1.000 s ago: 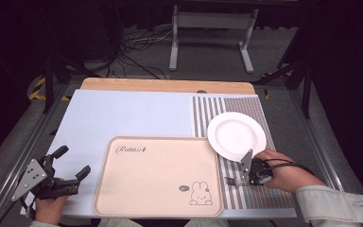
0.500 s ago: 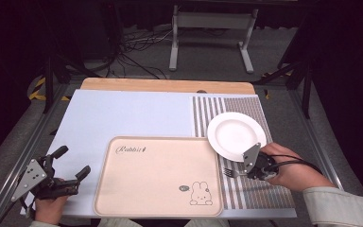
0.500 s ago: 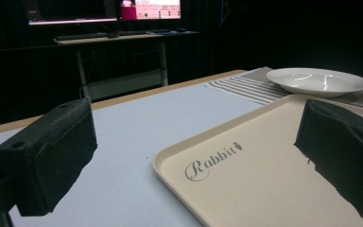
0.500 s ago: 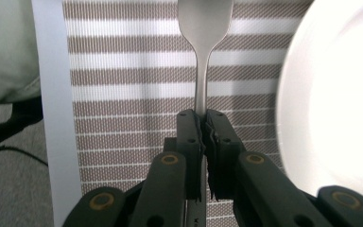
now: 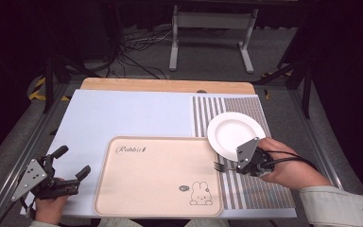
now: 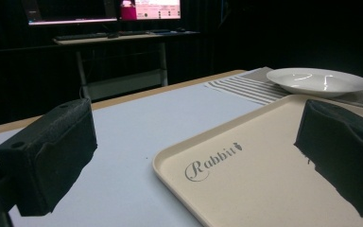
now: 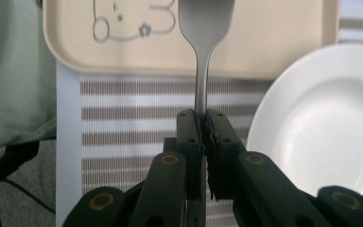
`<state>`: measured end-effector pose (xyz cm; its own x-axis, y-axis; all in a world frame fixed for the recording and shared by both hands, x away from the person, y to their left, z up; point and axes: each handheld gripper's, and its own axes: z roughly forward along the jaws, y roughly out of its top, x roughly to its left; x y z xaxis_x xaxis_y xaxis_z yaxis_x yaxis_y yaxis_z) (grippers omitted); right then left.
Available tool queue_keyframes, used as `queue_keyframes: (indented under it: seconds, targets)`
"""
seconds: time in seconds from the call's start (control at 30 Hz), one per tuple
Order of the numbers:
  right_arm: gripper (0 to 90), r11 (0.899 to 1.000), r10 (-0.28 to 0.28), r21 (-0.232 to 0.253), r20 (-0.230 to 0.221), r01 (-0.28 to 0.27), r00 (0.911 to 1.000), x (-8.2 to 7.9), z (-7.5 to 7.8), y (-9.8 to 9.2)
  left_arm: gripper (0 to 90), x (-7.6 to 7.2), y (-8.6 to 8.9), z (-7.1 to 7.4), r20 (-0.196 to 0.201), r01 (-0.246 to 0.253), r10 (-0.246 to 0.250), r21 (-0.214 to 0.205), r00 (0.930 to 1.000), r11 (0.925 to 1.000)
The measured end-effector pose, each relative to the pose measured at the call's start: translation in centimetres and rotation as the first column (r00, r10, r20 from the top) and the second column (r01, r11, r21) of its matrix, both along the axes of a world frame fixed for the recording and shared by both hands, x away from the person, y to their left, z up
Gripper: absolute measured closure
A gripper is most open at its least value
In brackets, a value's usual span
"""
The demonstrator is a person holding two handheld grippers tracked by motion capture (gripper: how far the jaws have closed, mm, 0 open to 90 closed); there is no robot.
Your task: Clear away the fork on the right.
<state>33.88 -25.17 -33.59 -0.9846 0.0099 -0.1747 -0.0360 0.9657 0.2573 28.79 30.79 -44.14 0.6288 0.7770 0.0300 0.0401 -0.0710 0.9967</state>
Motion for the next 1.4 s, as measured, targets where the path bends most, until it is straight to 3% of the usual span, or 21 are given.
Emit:
queue_keyframes:
  seconds: [0.27,0.57,0.9,1.0,1.03,1.07,1.13,1.23,1.27,1.3,1.4]
  targets:
    - [85.7,0.998,0.044,0.04,0.02,-0.045,0.9988,0.1,1.1,3.2,0.2,0.0,0.1,0.0,0.0,-0.001,0.001,-0.002,1.0,1.0]
    - [85.8,0.991,0.093,0.092,0.014,-0.094,0.9956,0.4,1.5,6.2,0.2,0.0,0.2,0.0,0.002,-0.001,0.001,0.0,1.0,1.0]
    - [85.8,0.989,0.074,0.128,0.009,-0.075,0.9972,0.5,1.5,8.2,0.2,0.0,0.2,0.0,0.003,0.0,0.0,-0.002,1.0,1.0]
    - [85.8,0.989,0.001,0.146,-0.001,-0.001,1.0,0.4,1.5,8.9,0.2,0.0,0.2,0.1,0.003,0.0,0.0,-0.001,1.0,1.0]
    - [85.8,0.989,0.001,0.146,-0.001,-0.001,1.0,0.4,1.5,8.9,0.2,0.0,0.2,0.1,0.003,0.0,0.0,-0.001,1.0,1.0]
    - [85.8,0.986,-0.054,0.159,-0.017,0.056,0.9984,0.4,1.4,9.2,0.2,0.0,0.2,0.1,0.004,0.0,0.0,-0.002,1.0,1.0]
    - [85.8,0.98,-0.093,0.172,-0.036,0.098,0.995,0.5,1.3,9.5,0.2,0.0,0.2,0.1,0.006,-0.002,0.002,-0.004,1.0,1.0]
    - [85.8,0.956,-0.196,0.21,-0.073,0.207,0.978,0.5,1.3,9.8,0.2,0.0,0.2,0.1,0.006,-0.001,0.001,-0.003,1.0,1.0]
    - [85.8,0.956,-0.196,0.21,-0.073,0.207,0.978,0.5,1.3,9.8,0.2,0.0,0.2,0.1,0.006,-0.001,0.001,-0.003,1.0,1.0]
    - [85.8,0.948,-0.222,0.216,-0.07,0.232,0.9724,0.5,1.3,9.9,0.2,0.0,0.2,0.1,0.006,-0.001,0.001,-0.003,1.0,1.0]
    - [85.8,0.921,-0.301,0.23,-0.095,0.315,0.9488,0.5,1.1,10.1,0.2,0.0,0.2,0.1,0.007,-0.001,0.001,-0.005,1.0,1.0]
